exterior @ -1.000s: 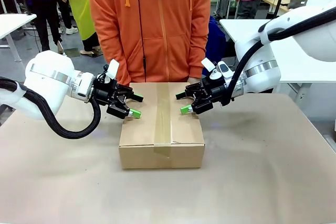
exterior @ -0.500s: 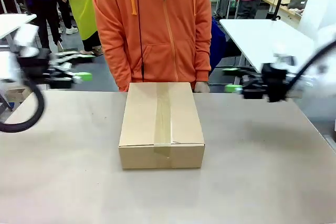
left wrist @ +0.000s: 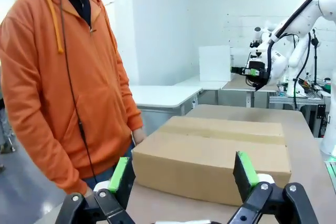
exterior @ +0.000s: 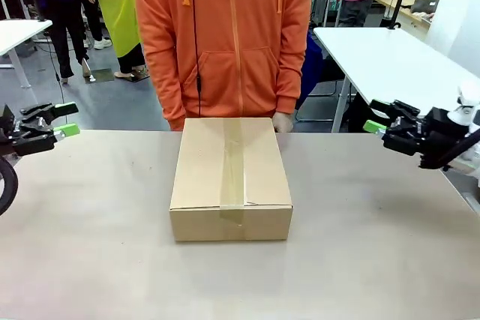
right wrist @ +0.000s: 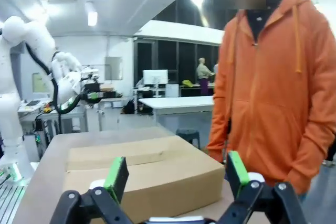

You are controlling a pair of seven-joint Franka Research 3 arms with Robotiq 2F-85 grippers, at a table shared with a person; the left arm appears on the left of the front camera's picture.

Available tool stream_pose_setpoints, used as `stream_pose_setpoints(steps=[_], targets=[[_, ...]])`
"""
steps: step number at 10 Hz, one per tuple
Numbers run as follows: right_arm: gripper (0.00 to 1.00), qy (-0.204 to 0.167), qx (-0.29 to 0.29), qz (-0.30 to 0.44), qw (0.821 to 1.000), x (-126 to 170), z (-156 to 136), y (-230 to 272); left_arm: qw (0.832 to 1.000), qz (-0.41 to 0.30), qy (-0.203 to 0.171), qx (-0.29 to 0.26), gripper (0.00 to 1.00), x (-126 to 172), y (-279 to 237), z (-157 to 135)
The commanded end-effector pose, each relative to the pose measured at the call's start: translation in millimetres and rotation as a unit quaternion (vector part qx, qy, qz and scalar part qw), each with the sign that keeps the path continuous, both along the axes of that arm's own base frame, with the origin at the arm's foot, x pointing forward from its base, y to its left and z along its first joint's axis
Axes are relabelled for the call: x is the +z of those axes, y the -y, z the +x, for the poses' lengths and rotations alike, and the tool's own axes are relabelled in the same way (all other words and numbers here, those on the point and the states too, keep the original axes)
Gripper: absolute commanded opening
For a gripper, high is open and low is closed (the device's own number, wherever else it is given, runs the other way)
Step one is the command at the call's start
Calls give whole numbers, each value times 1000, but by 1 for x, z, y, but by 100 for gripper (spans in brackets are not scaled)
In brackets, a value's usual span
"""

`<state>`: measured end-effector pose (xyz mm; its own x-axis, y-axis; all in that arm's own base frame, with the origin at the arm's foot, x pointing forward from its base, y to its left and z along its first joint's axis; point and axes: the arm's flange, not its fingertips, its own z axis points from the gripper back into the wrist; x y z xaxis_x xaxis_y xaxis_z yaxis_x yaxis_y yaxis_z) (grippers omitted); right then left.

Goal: Pack the gift set into the box.
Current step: Press and hold the closed box until the human finishes sealing it.

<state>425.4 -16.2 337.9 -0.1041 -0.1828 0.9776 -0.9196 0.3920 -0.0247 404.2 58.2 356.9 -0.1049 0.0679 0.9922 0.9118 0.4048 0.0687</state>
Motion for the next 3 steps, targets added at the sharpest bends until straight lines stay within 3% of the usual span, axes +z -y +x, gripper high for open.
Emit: stream_pose_setpoints(steps=[1, 3], targets=[[100, -9, 28, -19, 999, 10, 9, -3, 1000, -8, 28, -1, 100, 22, 1, -4], [100, -9, 28, -19, 999, 10, 9, -3, 1000, -8, 28, -1, 100, 22, 1, -4]])
